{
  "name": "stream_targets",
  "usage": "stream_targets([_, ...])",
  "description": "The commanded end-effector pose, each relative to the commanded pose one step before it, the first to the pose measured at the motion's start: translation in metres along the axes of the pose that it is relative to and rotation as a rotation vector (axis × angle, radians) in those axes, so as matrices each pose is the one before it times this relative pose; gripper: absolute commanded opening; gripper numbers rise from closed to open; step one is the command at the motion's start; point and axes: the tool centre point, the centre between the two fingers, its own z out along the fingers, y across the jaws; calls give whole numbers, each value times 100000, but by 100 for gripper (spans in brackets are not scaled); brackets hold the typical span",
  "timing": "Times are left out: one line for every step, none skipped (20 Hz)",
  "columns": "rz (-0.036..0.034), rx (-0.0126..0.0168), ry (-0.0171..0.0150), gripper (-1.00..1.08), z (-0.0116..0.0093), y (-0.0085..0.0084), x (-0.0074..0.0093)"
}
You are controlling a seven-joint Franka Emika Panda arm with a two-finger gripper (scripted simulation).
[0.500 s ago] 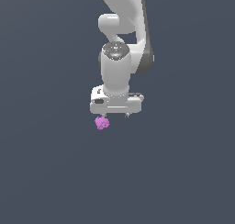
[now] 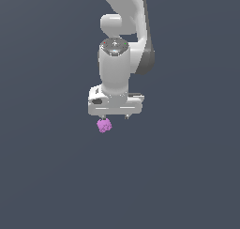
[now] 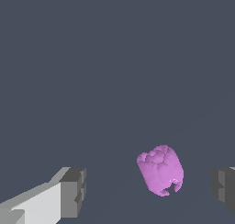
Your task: Pick up the object and move it to a goal position.
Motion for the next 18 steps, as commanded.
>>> stream_targets([-482,-604,832,100,-527,451,216])
stream_targets([35,-134,195,100,-143,76,63])
stream_targets([122,-60,100,100,-87,16,42])
stream_targets([65,17,-16,100,0,-39,3])
stream_targets([-7,39,-57,100,43,-13,-25])
stream_targets([-129,55,-94,100,83,-5,-33])
stream_targets([-223,37,-78,100,85,22,-45])
stream_targets([-327,32,-82,100,101,44,-54])
stream_targets([-427,28,-87,100,119,66,-66])
stream_targets([-526,27,-95,100,137,89,-78])
stream_targets([-627,28,-105,100,158,106,-91])
stream_targets([-724,31,-118,100,179,121,-105])
stream_targets([-808,41,-136,100,203,135,-121])
stream_targets([-908,57,-163,100,236,140,-141])
stream_targets([-1004,74,-189,100,268,152,-163])
stream_targets([-1101,89,-209,100,295,160,-182])
stream_targets([-1198,97,-220,100,316,174,-200])
stream_targets([-1298,107,-231,100,338,186,-220])
